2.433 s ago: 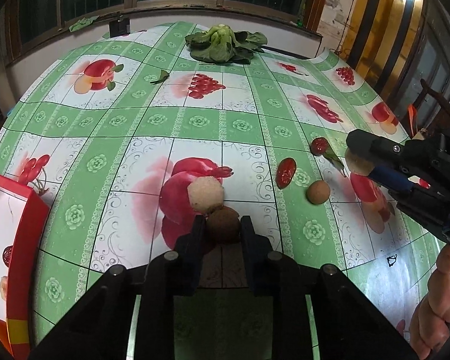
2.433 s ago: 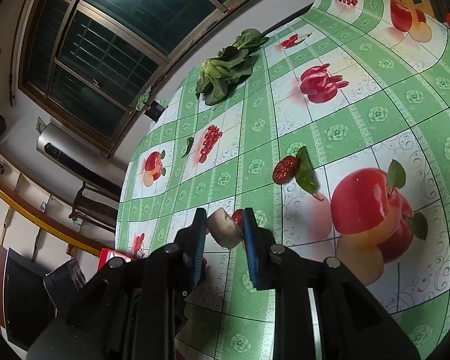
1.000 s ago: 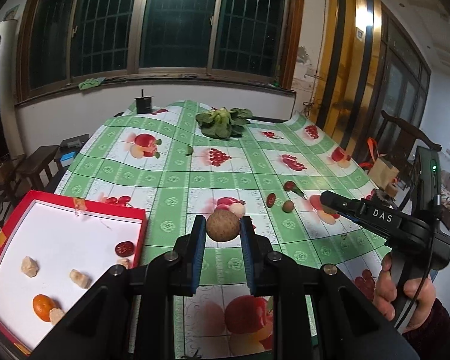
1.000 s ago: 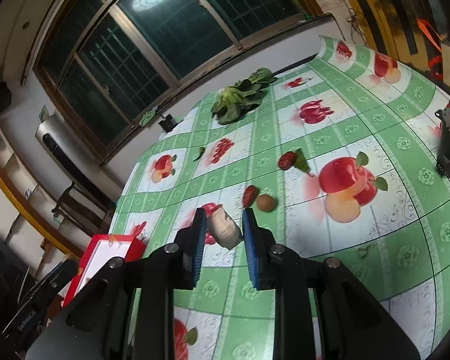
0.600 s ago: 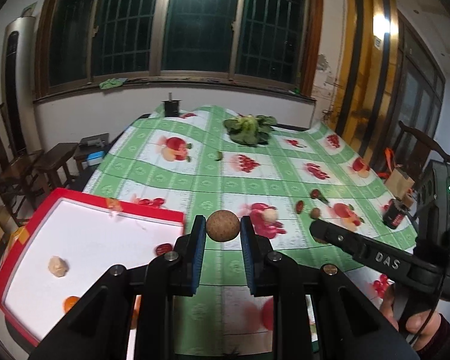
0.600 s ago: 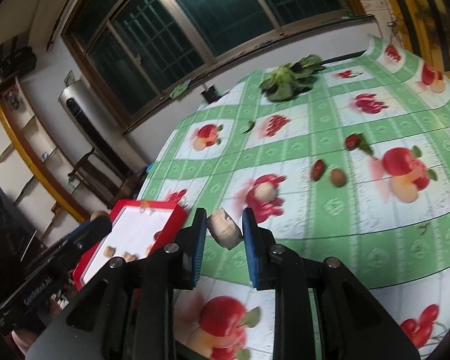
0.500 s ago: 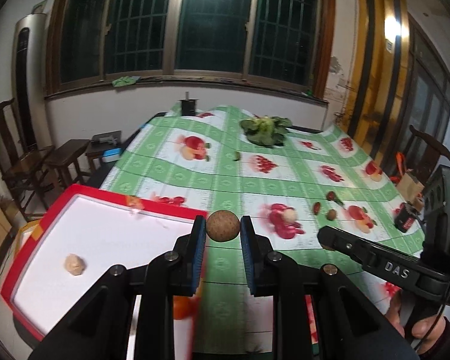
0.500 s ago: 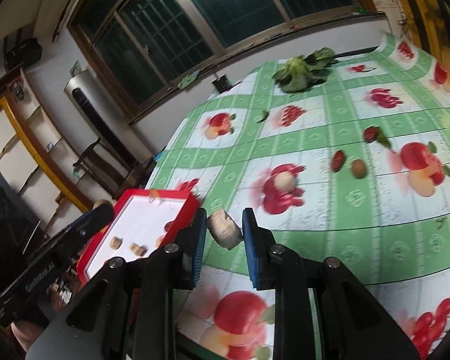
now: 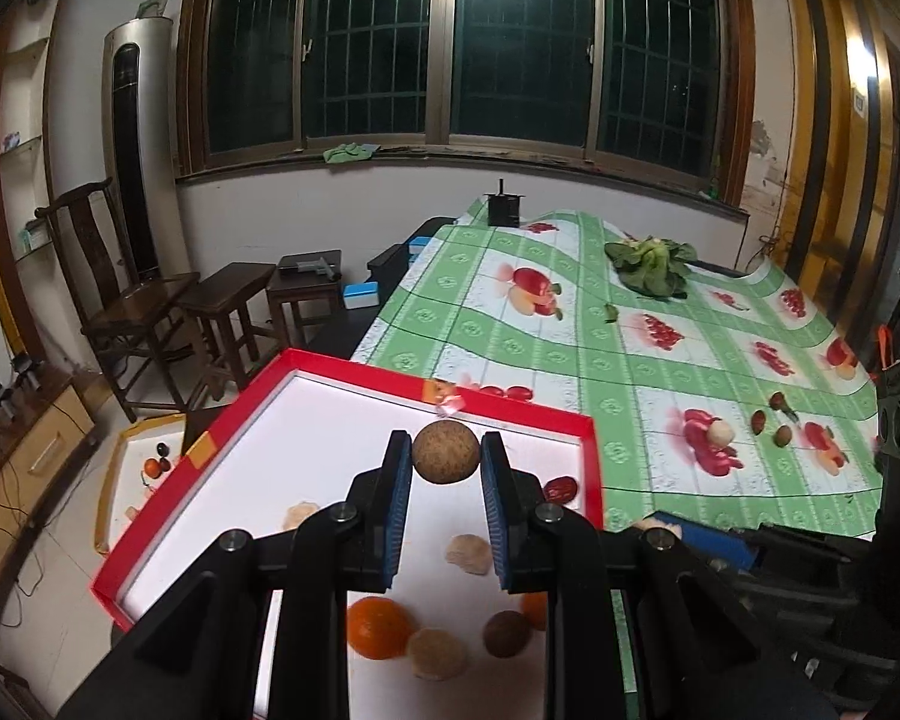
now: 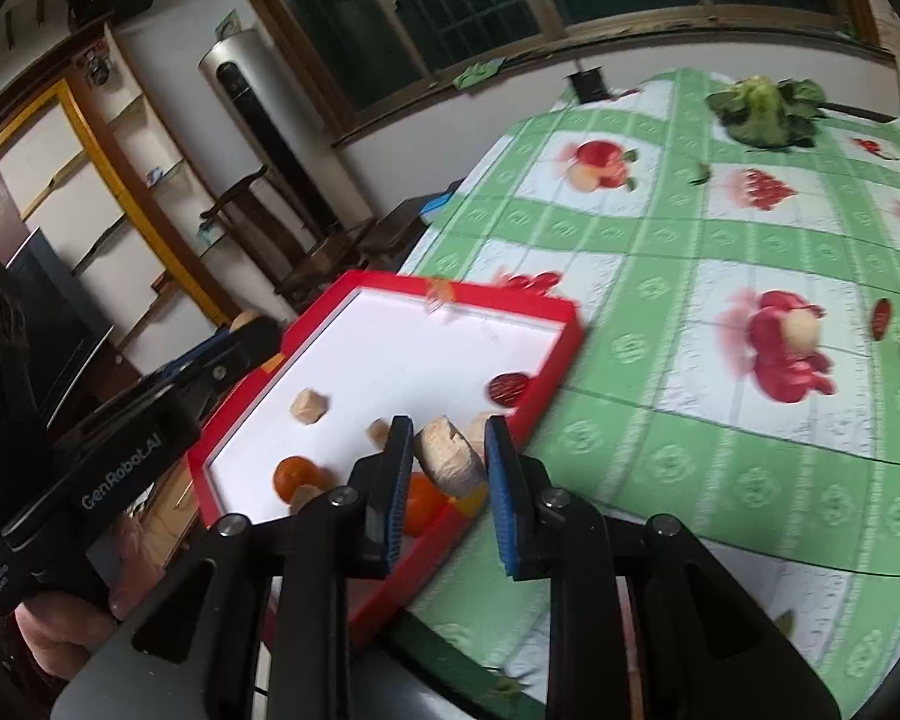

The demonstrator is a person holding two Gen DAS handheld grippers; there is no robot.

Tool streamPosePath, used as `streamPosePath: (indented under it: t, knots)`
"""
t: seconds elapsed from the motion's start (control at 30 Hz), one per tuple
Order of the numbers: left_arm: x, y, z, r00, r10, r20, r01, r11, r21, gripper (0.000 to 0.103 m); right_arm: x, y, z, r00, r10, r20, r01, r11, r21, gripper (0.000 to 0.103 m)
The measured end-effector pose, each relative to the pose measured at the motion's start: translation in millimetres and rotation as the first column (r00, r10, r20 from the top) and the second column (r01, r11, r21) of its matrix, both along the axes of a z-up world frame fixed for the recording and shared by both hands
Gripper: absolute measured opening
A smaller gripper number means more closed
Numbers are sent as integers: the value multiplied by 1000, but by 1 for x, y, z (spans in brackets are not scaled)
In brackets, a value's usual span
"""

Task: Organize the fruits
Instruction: 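Open the right gripper over the tray while the left gripper releases the brown ball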

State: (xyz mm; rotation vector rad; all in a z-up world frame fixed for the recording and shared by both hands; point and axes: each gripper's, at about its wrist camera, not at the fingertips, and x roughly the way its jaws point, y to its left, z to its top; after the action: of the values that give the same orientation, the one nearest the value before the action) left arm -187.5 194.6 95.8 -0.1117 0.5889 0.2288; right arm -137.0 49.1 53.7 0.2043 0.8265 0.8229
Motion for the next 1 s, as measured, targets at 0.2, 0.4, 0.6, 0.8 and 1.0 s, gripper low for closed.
streamPosePath:
  t: [0.2,0.4,0.6,0.8,1.0]
  knots:
    - [2,11,-4,1000,17,-11,-17,1000,8,22,-21,41,-9,994,109,-3,-109,993,-47,26]
    - [3,20,-10,999,42,-33,-42,999,19,22,-33,59,-19,987,160,-4,-160,983,-94,26]
    - [3,25,-18,997,56,-61,-54,998,23,22,-32,63,-25,986,164,-38,-167,982,-91,26]
    - [3,30,-23,994,71,-84,-70,997,14,22,-38,68,-23,982,184,-28,-186,978,-91,26]
    - [2,30,-22,992,88,-88,-87,996,17,23,-46,74,-22,976,219,-19,-219,970,-101,26]
